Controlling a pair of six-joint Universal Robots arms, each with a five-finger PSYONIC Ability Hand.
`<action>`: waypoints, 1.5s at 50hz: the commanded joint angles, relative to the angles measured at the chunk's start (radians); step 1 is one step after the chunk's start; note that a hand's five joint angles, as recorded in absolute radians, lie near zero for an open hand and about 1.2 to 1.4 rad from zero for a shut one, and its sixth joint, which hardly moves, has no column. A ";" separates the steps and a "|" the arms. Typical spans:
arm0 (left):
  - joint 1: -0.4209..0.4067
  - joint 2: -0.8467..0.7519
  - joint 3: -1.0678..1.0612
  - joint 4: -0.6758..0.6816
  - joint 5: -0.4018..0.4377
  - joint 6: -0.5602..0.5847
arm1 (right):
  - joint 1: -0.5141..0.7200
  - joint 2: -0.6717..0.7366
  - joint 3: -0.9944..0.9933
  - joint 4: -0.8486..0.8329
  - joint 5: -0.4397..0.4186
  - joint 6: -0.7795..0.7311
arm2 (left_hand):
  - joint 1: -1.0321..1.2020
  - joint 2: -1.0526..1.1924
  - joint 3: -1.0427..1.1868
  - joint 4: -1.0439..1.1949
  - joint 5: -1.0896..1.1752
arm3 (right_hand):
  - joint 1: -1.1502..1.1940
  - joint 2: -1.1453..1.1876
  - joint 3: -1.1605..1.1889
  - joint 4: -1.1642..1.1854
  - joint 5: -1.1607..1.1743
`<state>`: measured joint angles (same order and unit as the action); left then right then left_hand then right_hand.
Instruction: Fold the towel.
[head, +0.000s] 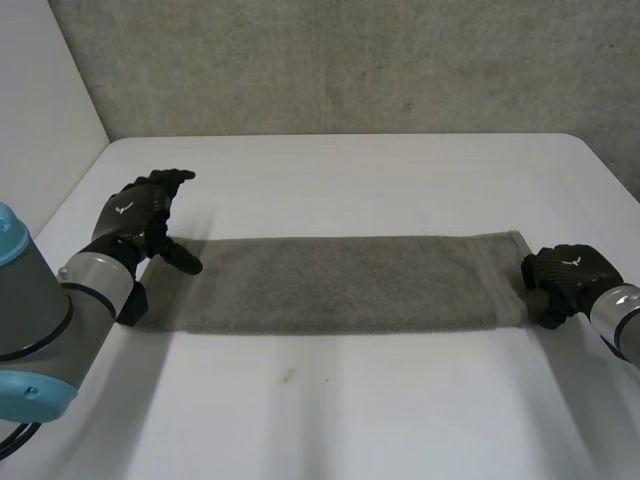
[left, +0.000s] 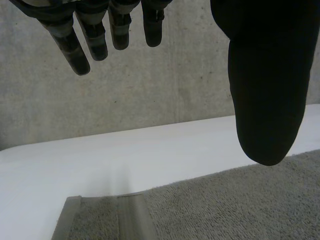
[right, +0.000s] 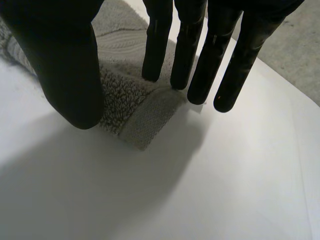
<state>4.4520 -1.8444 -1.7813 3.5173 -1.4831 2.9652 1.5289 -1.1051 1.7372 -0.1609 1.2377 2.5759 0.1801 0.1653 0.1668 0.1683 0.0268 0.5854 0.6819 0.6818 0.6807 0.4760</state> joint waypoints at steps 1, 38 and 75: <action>0.001 0.002 -0.004 -0.001 0.001 0.002 | 0.000 0.037 -0.007 -0.023 0.005 -0.039 | -0.006 0.009 0.008 0.006 -0.027 | 0.736 0.639 0.639 0.640 0.670; 0.006 0.034 -0.020 -0.003 0.000 0.003 | 0.691 0.011 -0.143 -0.318 0.100 -0.323 | -0.006 0.009 0.008 0.006 -0.027 | 0.811 0.714 0.714 0.716 0.746; -0.302 -0.145 0.141 -0.014 -0.014 0.166 | 0.377 -0.120 -0.029 0.050 0.031 0.320 | 0.004 0.019 0.017 0.016 -0.017 | -0.411 -0.507 -0.507 -0.506 -0.476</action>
<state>4.2630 -1.9137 -1.7049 3.5083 -1.4896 3.1017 2.0368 -1.1839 1.5974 -0.1473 1.3116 2.9030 0.1801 0.1648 0.1668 0.1672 0.0266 0.2118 0.2344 0.2156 0.2353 0.0629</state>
